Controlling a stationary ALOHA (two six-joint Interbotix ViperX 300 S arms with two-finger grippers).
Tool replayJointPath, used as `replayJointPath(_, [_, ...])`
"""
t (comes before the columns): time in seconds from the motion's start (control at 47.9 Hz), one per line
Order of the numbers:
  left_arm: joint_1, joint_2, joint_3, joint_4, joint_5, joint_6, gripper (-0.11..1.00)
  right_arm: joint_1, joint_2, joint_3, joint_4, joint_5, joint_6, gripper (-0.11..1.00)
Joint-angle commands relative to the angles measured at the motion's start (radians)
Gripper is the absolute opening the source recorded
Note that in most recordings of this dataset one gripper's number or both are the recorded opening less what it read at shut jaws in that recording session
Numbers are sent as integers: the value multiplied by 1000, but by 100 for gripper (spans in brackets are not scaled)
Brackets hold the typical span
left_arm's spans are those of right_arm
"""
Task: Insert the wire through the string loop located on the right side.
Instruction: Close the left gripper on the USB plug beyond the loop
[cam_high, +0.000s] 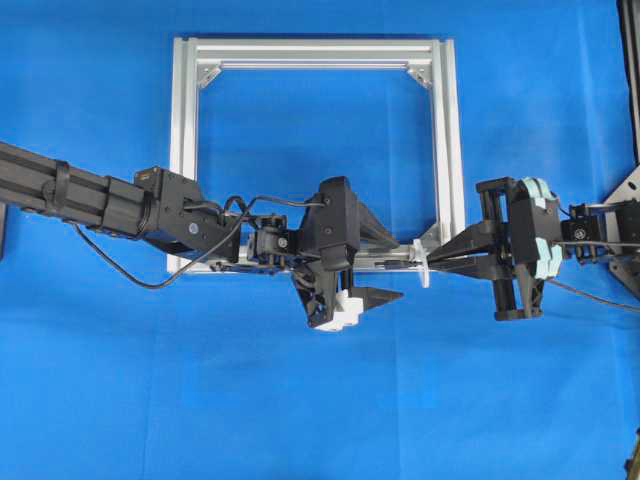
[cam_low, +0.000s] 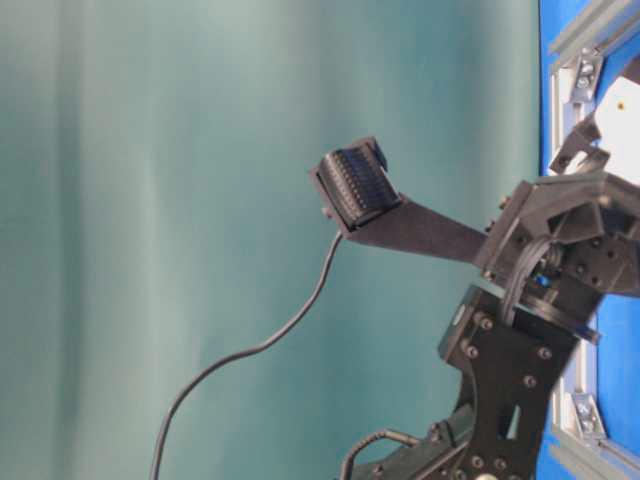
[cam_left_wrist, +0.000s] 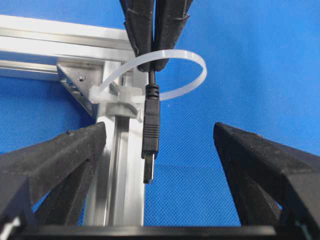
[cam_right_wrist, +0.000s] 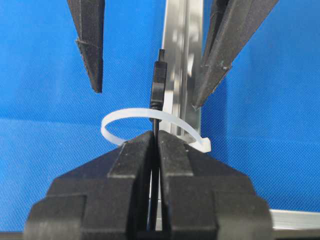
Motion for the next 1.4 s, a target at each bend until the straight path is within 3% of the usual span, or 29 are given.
replayJointPath(0.0, [-2,-25,-20,3,-6,2,91,-2,-6,-18,0,-3,-2,-4])
replayJointPath(0.313, [-2,-26,-18,3,-5,3,90,-2,-8,-17,0,-3,-2,-4])
replayJointPath(0.396, [0,-26,-21,3,-6,3,85,-2,-8,-17,0,-2,-2,-4])
replayJointPath(0.438, [0,-25,-23,3,-8,3,78,-2,-8,-17,0,-3,-2,-4])
replayJointPath(0.647, [12,-26,-21,3,-6,3,18,0,-8,-18,0,-3,-2,-4])
replayJointPath(0.709, [15,-26,-21,3,-6,5,7,0,-8,-18,0,-2,-2,-4])
replayJointPath(1.273, [15,-26,-20,3,-8,5,8,0,-8,-18,-3,64,3,-3])
replayJointPath(1.377, [15,-26,-21,3,-8,5,8,0,-8,-18,-3,72,5,5])
